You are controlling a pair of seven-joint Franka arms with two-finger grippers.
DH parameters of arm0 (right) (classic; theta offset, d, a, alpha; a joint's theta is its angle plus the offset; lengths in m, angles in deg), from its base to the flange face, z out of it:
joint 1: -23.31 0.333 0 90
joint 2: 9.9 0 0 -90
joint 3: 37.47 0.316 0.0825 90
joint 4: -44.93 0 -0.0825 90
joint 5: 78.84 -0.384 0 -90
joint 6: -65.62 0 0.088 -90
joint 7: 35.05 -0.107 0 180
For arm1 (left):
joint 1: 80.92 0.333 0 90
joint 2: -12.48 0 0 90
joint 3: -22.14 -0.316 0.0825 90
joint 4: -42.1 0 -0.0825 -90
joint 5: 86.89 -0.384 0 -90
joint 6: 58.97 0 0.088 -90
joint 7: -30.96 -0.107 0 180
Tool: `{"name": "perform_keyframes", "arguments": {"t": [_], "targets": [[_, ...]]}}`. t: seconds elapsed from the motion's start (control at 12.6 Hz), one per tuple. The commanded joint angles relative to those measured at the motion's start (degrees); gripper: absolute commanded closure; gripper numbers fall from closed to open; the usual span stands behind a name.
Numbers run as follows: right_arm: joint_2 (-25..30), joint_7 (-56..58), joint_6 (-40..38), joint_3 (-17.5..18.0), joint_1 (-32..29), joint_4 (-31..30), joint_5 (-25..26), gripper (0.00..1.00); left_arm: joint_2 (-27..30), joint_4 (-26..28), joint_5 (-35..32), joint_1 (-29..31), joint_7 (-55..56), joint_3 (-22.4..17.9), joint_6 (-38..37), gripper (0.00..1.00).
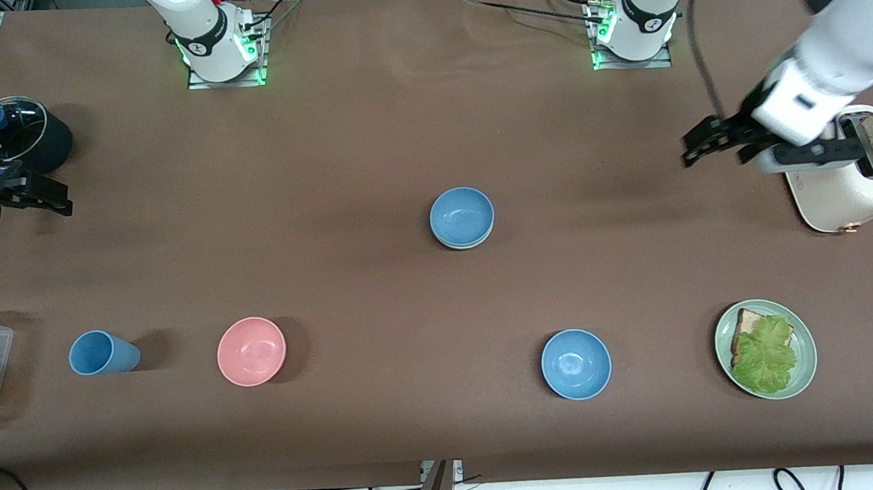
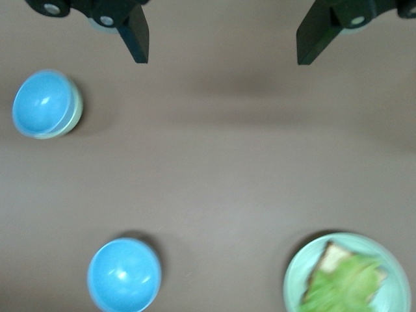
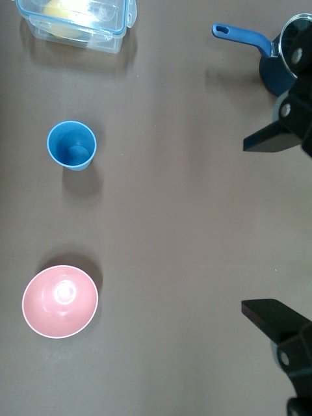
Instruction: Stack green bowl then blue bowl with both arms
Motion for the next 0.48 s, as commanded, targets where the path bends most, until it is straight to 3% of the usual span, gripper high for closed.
{"name": "perform_keyframes", "arguments": {"t": [0.0, 0.16, 0.4], "targets": [[-0.1, 0.1, 0.0, 0.0, 0.0, 0.7, 0.5, 0.0, -0.8, -4.9, -2.7, 0.1, -7.6, -6.3, -6.3, 0.0], [-0.1, 0.2, 0.0, 0.0, 0.0, 0.7, 0.4, 0.0, -0.8, -4.9, -3.1, 0.1, -8.8, -7.5, -7.1, 0.0], [-0.1, 0.1, 0.0, 0.0, 0.0, 0.7, 0.4, 0.0, -0.8, -4.8, -7.8, -0.1, -8.1, -2.8, -7.3, 0.0]]}}
